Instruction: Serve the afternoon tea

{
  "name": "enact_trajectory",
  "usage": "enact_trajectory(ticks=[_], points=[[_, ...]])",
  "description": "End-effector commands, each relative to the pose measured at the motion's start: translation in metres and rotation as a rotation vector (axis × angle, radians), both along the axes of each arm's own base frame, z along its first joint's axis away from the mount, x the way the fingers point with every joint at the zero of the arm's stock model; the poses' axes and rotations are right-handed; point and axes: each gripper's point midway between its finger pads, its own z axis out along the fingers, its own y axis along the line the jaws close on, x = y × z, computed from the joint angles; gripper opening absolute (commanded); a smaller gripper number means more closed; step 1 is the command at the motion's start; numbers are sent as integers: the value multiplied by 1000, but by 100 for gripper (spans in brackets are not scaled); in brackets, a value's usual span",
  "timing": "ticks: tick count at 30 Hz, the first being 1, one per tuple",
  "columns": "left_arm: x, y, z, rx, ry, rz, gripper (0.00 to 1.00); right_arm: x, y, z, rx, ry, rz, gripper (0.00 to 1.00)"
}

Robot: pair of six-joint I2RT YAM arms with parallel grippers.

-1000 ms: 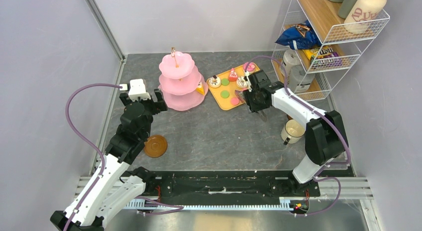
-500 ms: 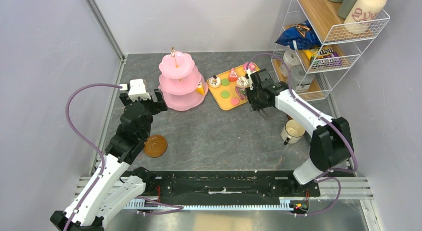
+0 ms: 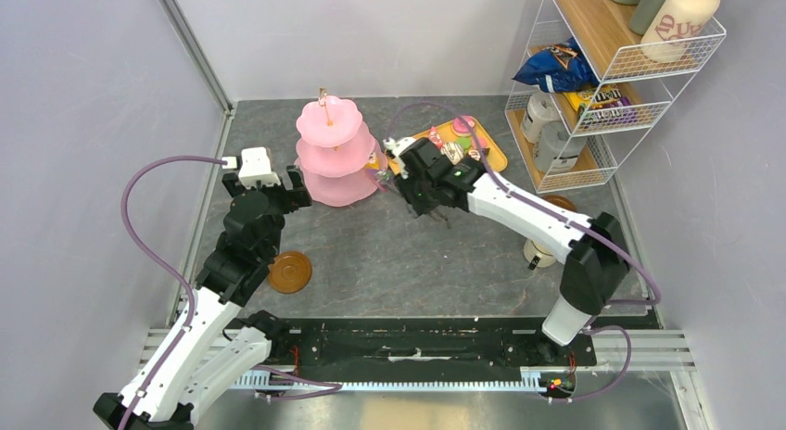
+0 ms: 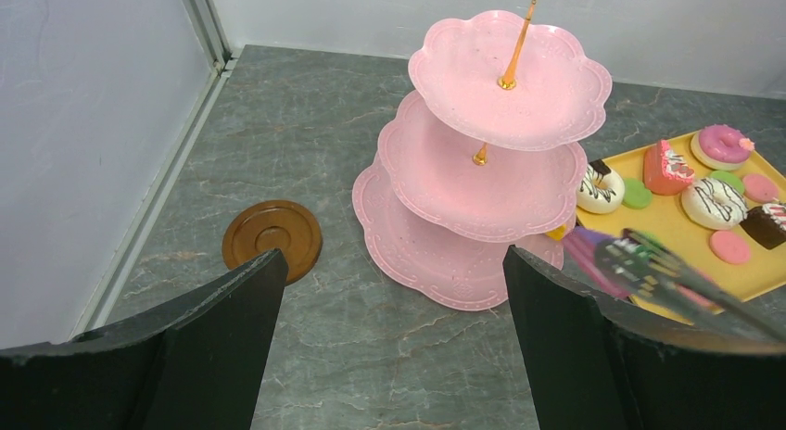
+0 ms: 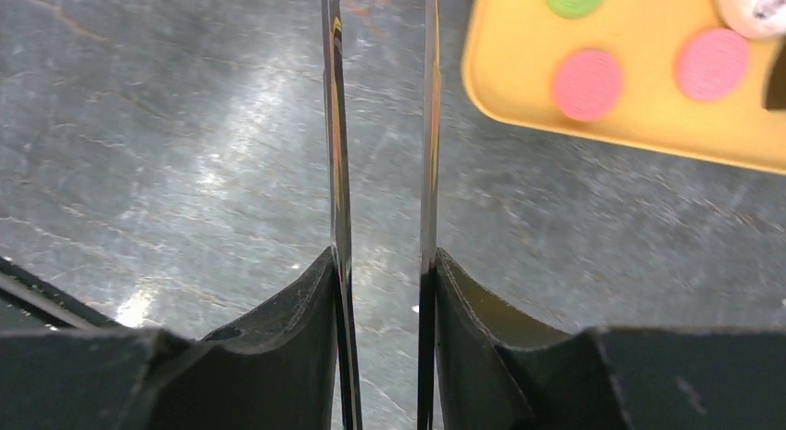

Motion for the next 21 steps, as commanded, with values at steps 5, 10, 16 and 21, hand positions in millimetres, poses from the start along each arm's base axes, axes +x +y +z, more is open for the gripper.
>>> enact_trajectory(ticks=[5,10,16,21], points=[[-1,4,15,-54,-60,22,95,-1,78,4,77,-29,89,40],[-1,4,15,-57,-62,23,95,7,112,-2,115,-41,107,40],[-1,5,14,-57,-61,28,94,25,147,-8,189,-55,109,40],[0,5,14,-56,-60,28,95,39,168,-20,221,-67,108,40]])
